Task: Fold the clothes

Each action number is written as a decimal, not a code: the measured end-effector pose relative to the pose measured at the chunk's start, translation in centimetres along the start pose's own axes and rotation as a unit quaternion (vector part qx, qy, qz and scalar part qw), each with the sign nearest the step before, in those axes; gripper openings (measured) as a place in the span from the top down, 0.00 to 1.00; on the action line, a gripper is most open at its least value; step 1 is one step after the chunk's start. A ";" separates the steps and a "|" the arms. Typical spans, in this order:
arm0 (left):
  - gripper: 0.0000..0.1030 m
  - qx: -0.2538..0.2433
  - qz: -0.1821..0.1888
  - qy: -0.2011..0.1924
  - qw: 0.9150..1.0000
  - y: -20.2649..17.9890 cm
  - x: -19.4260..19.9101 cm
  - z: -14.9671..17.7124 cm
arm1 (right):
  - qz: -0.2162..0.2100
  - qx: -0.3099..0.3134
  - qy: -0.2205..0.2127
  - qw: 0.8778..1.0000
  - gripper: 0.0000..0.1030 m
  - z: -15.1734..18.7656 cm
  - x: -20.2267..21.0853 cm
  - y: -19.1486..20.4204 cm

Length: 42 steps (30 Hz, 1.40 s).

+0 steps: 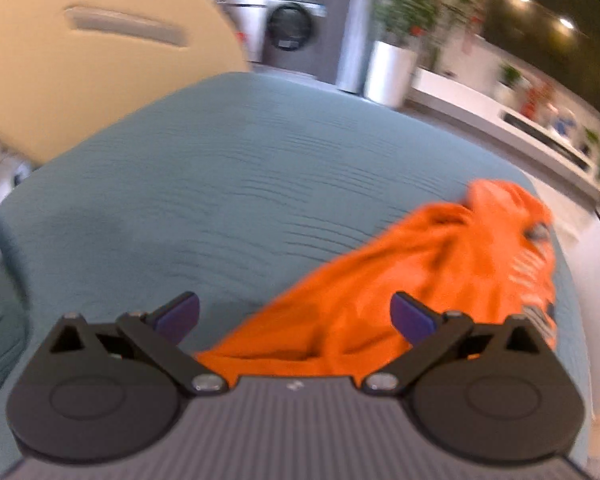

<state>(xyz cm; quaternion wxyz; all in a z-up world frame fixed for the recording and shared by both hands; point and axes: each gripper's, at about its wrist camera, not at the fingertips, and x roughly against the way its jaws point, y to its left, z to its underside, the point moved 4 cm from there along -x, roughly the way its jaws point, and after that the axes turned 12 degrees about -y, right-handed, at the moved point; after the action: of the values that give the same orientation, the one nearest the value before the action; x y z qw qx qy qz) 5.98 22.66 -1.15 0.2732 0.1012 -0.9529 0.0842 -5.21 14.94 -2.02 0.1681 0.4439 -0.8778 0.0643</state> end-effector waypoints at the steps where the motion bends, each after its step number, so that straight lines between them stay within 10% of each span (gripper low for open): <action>1: 0.00 0.008 -0.013 -0.002 1.000 1.2 0.2 -0.2 | -0.001 0.023 0.012 1.000 0.32 -0.2 -0.8 1.3; 7: 0.00 0.022 -0.033 -0.010 0.999 3.9 0.4 -1.1 | 0.036 0.141 0.080 0.986 0.35 2.0 -4.7 2.2; 9: 0.00 0.025 -0.037 -0.007 0.999 4.7 0.5 -1.2 | 0.041 0.113 0.071 0.990 0.74 1.6 -4.3 0.9; 12: 0.00 0.023 -0.041 -0.003 0.999 5.4 0.5 -1.5 | 0.031 -0.011 0.021 0.999 0.83 0.4 -2.4 -1.9; 16: 0.00 -0.036 -0.053 0.006 0.998 4.6 0.4 -1.1 | 0.012 -0.212 -0.072 0.975 0.83 -1.8 0.9 -6.5; 22: 0.01 -0.108 -0.012 0.047 0.993 2.8 -0.6 0.5 | 0.033 -0.336 -0.181 0.924 0.83 -4.9 3.2 -10.1; 26: 0.02 -0.171 0.002 0.075 0.982 0.8 -1.3 2.0 | 0.062 -0.338 -0.205 0.916 0.83 -4.4 5.2 -10.3; 30: 0.27 -0.241 0.028 0.136 0.961 -1.1 -1.9 4.9 | 0.074 -0.348 -0.190 0.915 0.83 -2.7 6.2 -10.3; 37: 0.24 -0.262 0.141 0.164 0.941 -0.1 1.4 6.1 | 0.069 -0.354 -0.202 0.911 0.83 -2.1 7.2 -10.1; 42: 0.12 -0.118 0.138 0.100 0.978 5.6 3.1 2.7 | 0.018 -0.334 -0.234 0.913 0.83 -4.1 6.0 -9.1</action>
<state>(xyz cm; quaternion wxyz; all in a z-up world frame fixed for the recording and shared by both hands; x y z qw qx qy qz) 0.69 27.02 -2.26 0.3625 -0.0727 -0.9290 0.0177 -0.18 6.05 3.61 0.0954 0.3478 -0.8702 -0.3356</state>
